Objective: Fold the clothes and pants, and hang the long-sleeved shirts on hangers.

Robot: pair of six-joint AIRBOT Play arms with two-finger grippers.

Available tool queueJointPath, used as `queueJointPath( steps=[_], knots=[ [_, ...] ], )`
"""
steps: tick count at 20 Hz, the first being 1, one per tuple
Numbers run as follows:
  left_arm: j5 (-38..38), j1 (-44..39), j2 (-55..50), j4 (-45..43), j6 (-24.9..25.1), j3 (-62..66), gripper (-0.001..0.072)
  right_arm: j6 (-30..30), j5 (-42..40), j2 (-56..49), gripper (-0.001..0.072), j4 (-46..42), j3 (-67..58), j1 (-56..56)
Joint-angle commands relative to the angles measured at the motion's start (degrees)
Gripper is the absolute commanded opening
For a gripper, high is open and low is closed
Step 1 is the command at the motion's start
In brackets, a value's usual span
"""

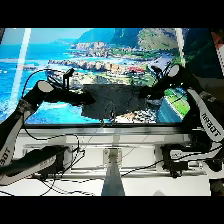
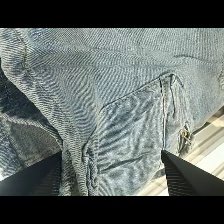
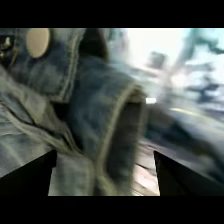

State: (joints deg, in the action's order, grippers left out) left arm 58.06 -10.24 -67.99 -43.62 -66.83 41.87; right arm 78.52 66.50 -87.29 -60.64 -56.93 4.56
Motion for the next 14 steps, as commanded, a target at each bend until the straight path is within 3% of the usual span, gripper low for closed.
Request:
queueJointPath(
  steps=[1, 3, 6, 7, 8, 9, 12, 14],
  knots=[
    [-0.35, 0.00, -0.04, -0.07, 0.24, -0.02, 0.0685, -7.43, -6.60, -0.04, 0.0645, 15.96, 8.28, 0.13],
    [-1.11, 0.00, -0.46, -0.04, 0.24, -0.02, 0.0685, -14.27, -7.21, -0.02, 0.0599, 24.48, 11.26, 0.20],
    [-1.55, 0.00, -2.12, -0.02, 0.24, -0.02, 0.0685, -19.08, -6.08, 0.26, 0.0569, 27.89, 11.02, 0.50],
    [-1.64, -0.02, -2.67, -0.02, 0.26, -0.02, 0.0685, -20.31, -6.01, 0.28, 0.0436, 29.38, 10.47, 0.48],
    [-2.21, 0.00, -2.95, 0.00, 0.46, -0.02, 0.0685, -20.74, -6.03, 0.28, 0.0183, 29.57, 9.38, 0.48],
    [-3.61, 0.13, -2.86, -0.04, 1.49, 0.09, 0.0685, -20.72, -5.81, 0.33, 0.0045, 29.22, 8.02, 0.48],
    [-3.85, 2.54, -2.49, -3.02, 4.31, 4.96, 0.0685, -19.78, -3.23, 2.49, 0.0037, 24.72, 1.73, -1.29],
    [-1.62, 5.16, -1.11, -7.04, 4.28, 10.97, 0.0684, -12.41, -2.86, 6.49, 0.0038, 15.50, -3.28, -3.91]
  ],
)
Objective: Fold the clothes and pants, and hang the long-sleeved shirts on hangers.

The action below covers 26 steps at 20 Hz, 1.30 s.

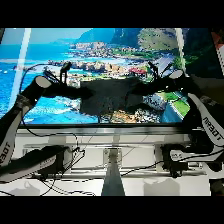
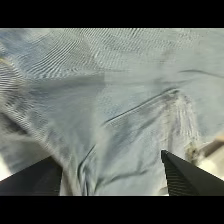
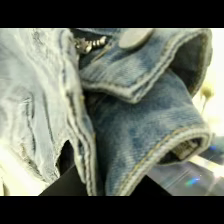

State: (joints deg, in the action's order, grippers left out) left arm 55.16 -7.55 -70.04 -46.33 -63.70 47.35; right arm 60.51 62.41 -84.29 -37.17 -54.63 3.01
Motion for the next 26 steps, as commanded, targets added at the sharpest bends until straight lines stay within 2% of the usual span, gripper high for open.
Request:
queueJointPath(
  steps=[1, 4, 8, 12, 14, 16, 17, 18, 19, 20, 21, 22, 23, 24, 25, 26],
  knots=[
    [2.56, 4.02, 2.10, -6.32, 1.18, 8.68, 0.0684, 10.03, 1.25, 6.14, 0.0037, -13.68, -7.96, -4.04],
    [3.13, 8.44, 6.75, -8.87, 1.18, 15.58, 0.0684, 21.51, 5.70, 15.63, 0.0038, -31.95, -15.02, -11.78],
    [2.49, 11.72, 13.79, -8.83, 1.16, 17.29, 0.0684, 38.34, 14.62, 28.48, 0.0038, -53.37, -21.05, -26.10],
    [2.54, 11.65, 17.07, -8.74, 1.16, 17.29, 0.0684, 50.93, 26.97, 38.75, 0.0039, -62.36, -21.97, -44.04],
    [2.54, 11.65, 17.14, -8.74, 1.16, 17.27, 0.0685, 55.43, 27.89, 42.47, 0.0056, -64.11, -21.97, -53.46],
    [2.54, 11.65, 17.11, -8.74, 1.16, 17.27, 0.0685, 57.16, 26.45, 45.24, 0.0135, -65.79, -21.97, -62.64],
    [2.51, 11.65, 17.09, -8.72, 1.16, 17.27, 0.0685, 57.16, 25.92, 46.07, 0.0206, -66.01, -21.97, -67.19],
    [2.54, 11.65, 17.09, -8.72, 1.16, 17.27, 0.0685, 57.13, 25.51, 46.42, 0.0359, -65.94, -21.90, -70.97],
    [2.51, 11.65, 17.09, -8.74, 1.16, 17.27, 0.0685, 57.13, 25.51, 46.27, 0.0570, -65.61, -21.88, -74.18],
    [2.51, 11.65, 17.09, -8.72, 1.14, 17.27, 0.0685, 57.42, 25.73, 46.14, 0.0670, -64.26, -21.70, -75.65],
    [2.51, 11.65, 17.09, -8.72, 1.16, 17.27, 0.0685, 57.35, 25.42, 46.14, 0.0670, -61.24, -21.35, -75.73],
    [2.51, 11.65, 17.07, -8.74, 1.16, 17.27, 0.0685, 55.98, 24.74, 46.07, 0.0630, -57.68, -20.59, -75.17],
    [2.54, 11.65, 17.07, -8.74, 1.16, 17.27, 0.0685, 54.51, 24.04, 45.88, 0.0416, -53.86, -19.61, -73.88],
    [2.51, 11.65, 17.07, -8.74, 1.16, 17.27, 0.0685, 53.05, 23.41, 45.72, 0.0146, -49.55, -18.58, -71.89],
    [2.54, 11.65, 17.07, -8.74, 1.16, 17.27, 0.0685, 51.12, 22.49, 45.57, 0.0038, -45.38, -17.70, -69.37],
    [2.54, 11.65, 17.07, -8.74, 1.16, 17.27, 0.0685, 48.70, 21.31, 45.29, 0.0038, -41.35, -16.85, -66.25]
  ],
)
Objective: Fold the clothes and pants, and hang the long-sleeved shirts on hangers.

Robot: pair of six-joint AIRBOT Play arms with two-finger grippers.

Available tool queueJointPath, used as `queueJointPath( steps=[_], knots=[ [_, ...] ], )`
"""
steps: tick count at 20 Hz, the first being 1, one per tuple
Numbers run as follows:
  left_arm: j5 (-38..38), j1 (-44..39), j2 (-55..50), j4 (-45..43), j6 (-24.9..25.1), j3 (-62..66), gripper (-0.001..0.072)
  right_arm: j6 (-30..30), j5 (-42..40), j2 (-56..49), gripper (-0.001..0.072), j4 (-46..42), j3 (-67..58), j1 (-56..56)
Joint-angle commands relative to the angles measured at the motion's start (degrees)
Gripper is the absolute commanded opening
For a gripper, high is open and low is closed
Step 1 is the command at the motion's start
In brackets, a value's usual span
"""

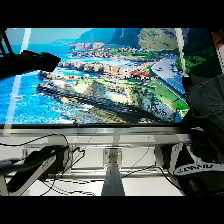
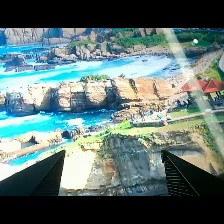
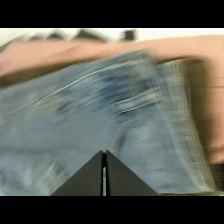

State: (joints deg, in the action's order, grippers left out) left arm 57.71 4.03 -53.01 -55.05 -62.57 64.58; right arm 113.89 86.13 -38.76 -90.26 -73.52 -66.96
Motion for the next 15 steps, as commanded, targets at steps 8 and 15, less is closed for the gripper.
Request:
queueJointPath(
  steps=[8, 15],
  knots=[
    [-0.02, 0.07, 0.04, -0.02, 0.02, 0.04, 0.0685, -14.58, -4.09, -2.75, 0.0036, 3.28, 4.07, 48.15],
    [-0.02, 0.07, 0.04, -0.02, 0.02, 0.04, 0.0685, -13.97, -1.75, -3.80, 0.0038, -10.64, 4.13, 64.48]
  ],
)
